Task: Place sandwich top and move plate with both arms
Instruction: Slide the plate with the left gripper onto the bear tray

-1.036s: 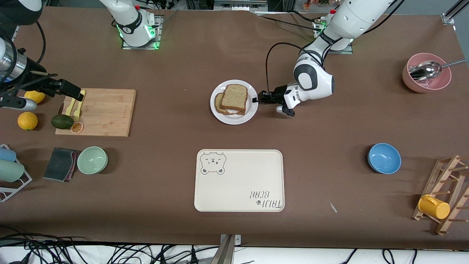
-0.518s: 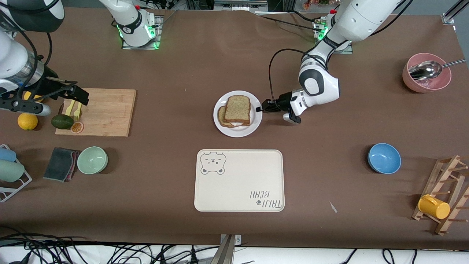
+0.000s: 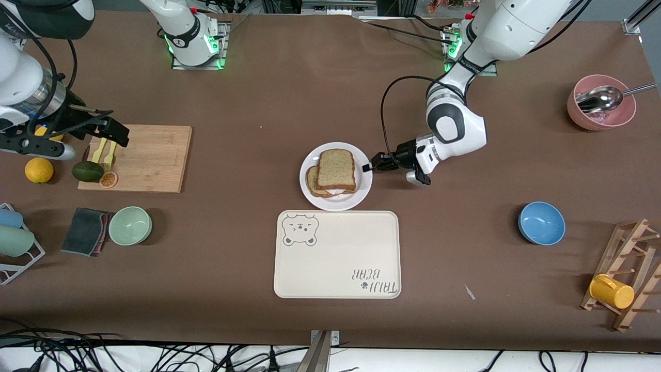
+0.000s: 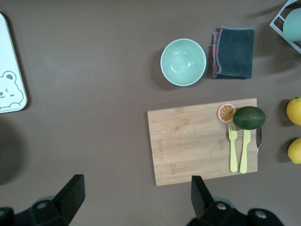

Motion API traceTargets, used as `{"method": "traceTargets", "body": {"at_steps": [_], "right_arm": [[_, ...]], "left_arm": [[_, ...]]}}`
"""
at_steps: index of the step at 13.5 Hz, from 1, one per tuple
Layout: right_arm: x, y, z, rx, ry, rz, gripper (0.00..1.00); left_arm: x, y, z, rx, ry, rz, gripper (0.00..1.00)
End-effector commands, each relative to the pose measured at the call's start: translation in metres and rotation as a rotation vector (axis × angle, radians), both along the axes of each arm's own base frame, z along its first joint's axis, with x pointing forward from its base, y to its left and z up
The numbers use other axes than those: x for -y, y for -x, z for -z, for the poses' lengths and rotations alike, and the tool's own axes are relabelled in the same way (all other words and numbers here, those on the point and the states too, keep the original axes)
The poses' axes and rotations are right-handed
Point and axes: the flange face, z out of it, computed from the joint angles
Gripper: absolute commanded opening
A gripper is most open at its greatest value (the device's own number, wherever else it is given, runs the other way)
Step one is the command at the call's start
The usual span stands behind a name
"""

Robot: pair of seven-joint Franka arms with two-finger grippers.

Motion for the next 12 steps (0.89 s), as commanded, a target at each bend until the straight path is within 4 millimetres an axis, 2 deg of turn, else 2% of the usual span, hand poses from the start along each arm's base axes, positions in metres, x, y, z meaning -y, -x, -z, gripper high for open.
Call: {"method": "traceTargets", "body": {"at_steps": [1,3,7,9,11,12], "right_arm": [[-0.005,0.010,-0.017,0.025,-0.013,0.016,1.00],[-0.006,0.008,-0.018,0.044,-0.015,0.018,1.00],[-0.002,0.005,-0.021,0.068,-0.018,0.013,1.00],[0.017,0.005,-0.024,0.066,-0.016,0.031,1.00],[0.021,0.006,-0.035,0.084,-0.015,-0.010,1.00],[0.030,0.004,-0.035,0.091,-0.015,0.003,1.00]], "left_arm": [[-0.001,-0.033,-0.016,0.006,0.051,-0.085,0.00],[-0.007,-0.060,-0.016,0.011,0.066,-0.130,0.00],[-0.012,-0.108,0.001,0.030,0.078,-0.191,0.00],[-0.004,-0.125,0.009,0.040,0.045,-0.235,0.00],[-0.006,-0.135,0.012,0.022,0.036,-0.263,0.00],[-0.003,-0.140,0.013,0.032,0.029,-0.263,0.00]]}}
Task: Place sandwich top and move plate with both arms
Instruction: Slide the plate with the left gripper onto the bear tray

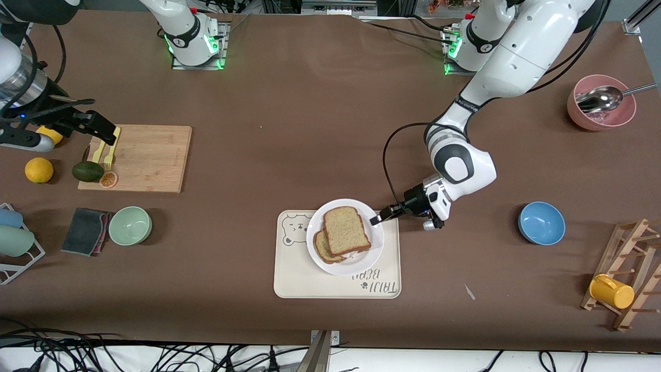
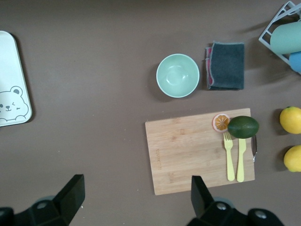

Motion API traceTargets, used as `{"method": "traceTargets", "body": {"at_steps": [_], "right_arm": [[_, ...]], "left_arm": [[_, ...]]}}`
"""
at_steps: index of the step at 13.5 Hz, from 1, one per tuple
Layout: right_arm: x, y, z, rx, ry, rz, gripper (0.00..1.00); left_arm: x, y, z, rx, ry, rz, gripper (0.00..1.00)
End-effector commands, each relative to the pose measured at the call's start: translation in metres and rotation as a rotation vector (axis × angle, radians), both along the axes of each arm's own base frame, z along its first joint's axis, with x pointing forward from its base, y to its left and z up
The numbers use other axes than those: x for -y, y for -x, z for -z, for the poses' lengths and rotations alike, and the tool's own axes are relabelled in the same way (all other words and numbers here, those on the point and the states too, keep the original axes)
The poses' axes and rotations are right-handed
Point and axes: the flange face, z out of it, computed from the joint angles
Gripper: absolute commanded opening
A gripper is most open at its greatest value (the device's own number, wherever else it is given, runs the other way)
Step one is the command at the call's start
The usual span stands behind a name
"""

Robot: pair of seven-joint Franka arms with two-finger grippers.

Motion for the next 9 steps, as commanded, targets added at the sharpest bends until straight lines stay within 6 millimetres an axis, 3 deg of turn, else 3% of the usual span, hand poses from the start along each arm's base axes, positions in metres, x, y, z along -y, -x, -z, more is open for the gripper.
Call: {"method": "traceTargets", "body": {"at_steps": [1,3,9], "right_arm": [[0.023,0.001,-0.013,0.028,-0.015,0.016,1.00],[0.030,-0.003,-0.012,0.044,-0.036,0.031,1.00],[0.018,-0.006,-0.008,0.044,-0.089,0.023,1.00]], "left_arm": [[0.011,-0.019,0.002,0.011,-0.005,-0.037,0.00],[0.008,-0.027,0.004,-0.002,-0.008,-0.062,0.00],[0.003,-0.040,0.012,0.011,-0.034,-0.100,0.00]]}}
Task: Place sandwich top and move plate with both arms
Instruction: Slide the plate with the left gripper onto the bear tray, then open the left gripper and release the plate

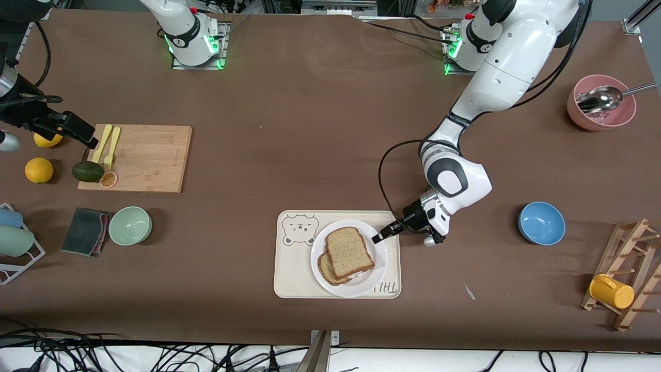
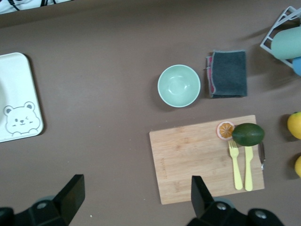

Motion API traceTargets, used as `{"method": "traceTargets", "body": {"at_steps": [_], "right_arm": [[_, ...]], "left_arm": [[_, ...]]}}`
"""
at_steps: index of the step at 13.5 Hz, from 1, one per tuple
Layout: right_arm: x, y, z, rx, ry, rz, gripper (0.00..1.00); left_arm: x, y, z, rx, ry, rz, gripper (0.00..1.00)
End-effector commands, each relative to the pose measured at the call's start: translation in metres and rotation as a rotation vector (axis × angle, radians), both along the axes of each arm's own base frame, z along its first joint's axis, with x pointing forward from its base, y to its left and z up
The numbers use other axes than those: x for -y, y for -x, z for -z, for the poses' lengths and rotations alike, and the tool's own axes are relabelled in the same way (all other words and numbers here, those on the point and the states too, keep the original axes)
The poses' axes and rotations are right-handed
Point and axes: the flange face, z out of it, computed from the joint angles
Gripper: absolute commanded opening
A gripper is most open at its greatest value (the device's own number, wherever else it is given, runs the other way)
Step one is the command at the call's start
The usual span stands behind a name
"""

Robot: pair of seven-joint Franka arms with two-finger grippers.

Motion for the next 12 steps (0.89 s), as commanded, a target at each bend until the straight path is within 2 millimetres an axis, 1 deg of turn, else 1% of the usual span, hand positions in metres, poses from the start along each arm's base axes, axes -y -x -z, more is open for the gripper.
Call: {"method": "traceTargets", "body": {"at_steps": [1,2,4,5,7,8,9,10,11,12], "right_arm": [[-0.004,-0.001,0.000,-0.002,-0.022,-0.013,1.00],[-0.003,-0.001,0.000,-0.002,-0.022,-0.012,1.00],[-0.001,-0.003,-0.003,0.018,-0.022,-0.007,1.00],[0.000,-0.004,-0.004,0.032,-0.023,-0.004,1.00],[0.004,-0.004,-0.004,0.029,-0.022,-0.001,1.00],[0.004,-0.002,-0.005,0.024,-0.019,0.000,1.00],[0.005,0.002,-0.008,0.017,-0.010,0.001,1.00],[0.008,0.005,-0.008,-0.007,-0.010,0.002,1.00],[0.017,0.007,-0.006,-0.026,-0.015,0.019,1.00],[0.018,0.008,-0.008,-0.024,-0.016,0.022,1.00]], "left_arm": [[0.003,-0.009,-0.005,0.014,0.006,-0.023,0.00],[0.003,-0.008,-0.006,0.014,0.006,-0.022,0.17],[0.001,-0.009,-0.007,0.022,-0.007,-0.010,0.39],[-0.003,-0.011,-0.009,0.023,-0.006,-0.016,0.52],[-0.006,-0.007,-0.010,0.018,-0.011,-0.015,0.59],[-0.007,-0.005,-0.009,0.015,-0.014,-0.014,0.59],[-0.008,-0.004,-0.014,0.016,-0.013,-0.013,0.63],[-0.010,0.002,-0.017,0.011,-0.019,-0.010,0.66],[-0.011,0.009,-0.022,0.008,-0.026,-0.001,0.67],[-0.011,0.016,-0.031,0.009,-0.033,0.008,0.67]]}}
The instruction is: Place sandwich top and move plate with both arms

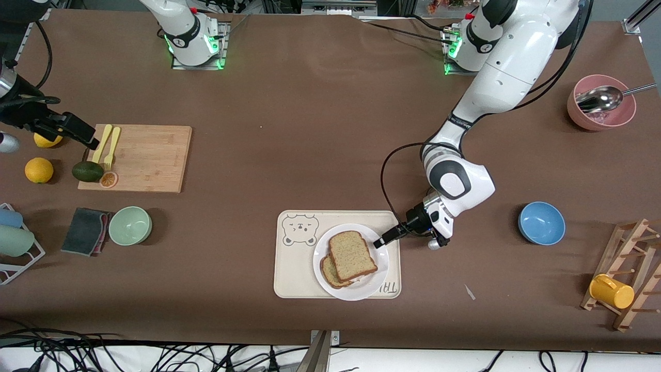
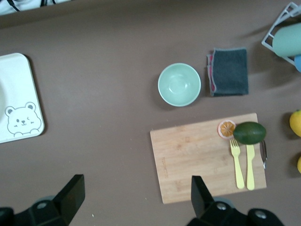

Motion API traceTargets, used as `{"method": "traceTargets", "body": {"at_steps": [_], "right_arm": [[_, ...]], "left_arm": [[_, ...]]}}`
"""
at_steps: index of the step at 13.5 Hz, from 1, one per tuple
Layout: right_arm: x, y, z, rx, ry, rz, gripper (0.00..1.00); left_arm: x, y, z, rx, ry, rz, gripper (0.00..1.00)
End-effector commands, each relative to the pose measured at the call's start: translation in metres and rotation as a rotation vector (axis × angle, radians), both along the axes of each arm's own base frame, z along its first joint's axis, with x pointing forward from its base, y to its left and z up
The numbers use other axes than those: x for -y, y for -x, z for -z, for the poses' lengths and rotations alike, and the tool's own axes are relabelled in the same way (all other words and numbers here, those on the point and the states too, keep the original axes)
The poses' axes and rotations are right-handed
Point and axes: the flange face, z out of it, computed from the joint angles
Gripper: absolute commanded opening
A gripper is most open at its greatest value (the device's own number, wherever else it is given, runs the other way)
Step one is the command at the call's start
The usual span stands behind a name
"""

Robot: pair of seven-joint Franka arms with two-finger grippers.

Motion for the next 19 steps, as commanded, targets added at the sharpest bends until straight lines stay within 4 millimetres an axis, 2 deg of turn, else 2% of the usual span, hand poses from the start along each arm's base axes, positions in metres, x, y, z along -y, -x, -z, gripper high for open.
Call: {"method": "traceTargets", "body": {"at_steps": [1,4,6,7,9,10,12,15,19], "right_arm": [[0.008,0.006,-0.012,-0.001,-0.012,0.005,1.00],[0.009,0.005,-0.013,-0.001,-0.014,0.011,1.00],[0.011,0.003,-0.010,-0.002,-0.010,0.009,1.00],[0.012,0.003,-0.009,-0.002,-0.004,0.009,1.00],[0.013,0.004,-0.008,-0.016,-0.001,0.009,1.00],[0.020,0.006,-0.006,-0.030,-0.001,0.013,1.00],[0.024,0.009,-0.008,-0.038,0.000,-0.026,1.00],[0.032,0.011,-0.007,-0.049,0.001,-0.121,1.00],[0.040,0.010,-0.012,-0.033,-0.008,-0.123,1.00]], "left_arm": [[-0.004,0.024,-0.035,0.002,-0.025,0.022,0.71],[-0.013,0.048,-0.062,0.003,-0.043,0.034,0.78],[-0.018,0.055,-0.076,0.012,-0.047,0.034,0.94],[-0.020,0.060,-0.082,0.012,-0.051,0.034,0.99],[-0.027,0.079,-0.097,0.013,-0.066,0.038,0.99],[-0.038,0.087,-0.106,0.019,-0.075,0.035,1.00],[-0.053,0.099,-0.113,0.022,-0.080,0.060,1.00],[-0.077,0.114,-0.111,0.030,-0.157,0.191,1.00],[-0.118,0.121,-0.125,0.013,-0.125,0.336,1.00]]}}
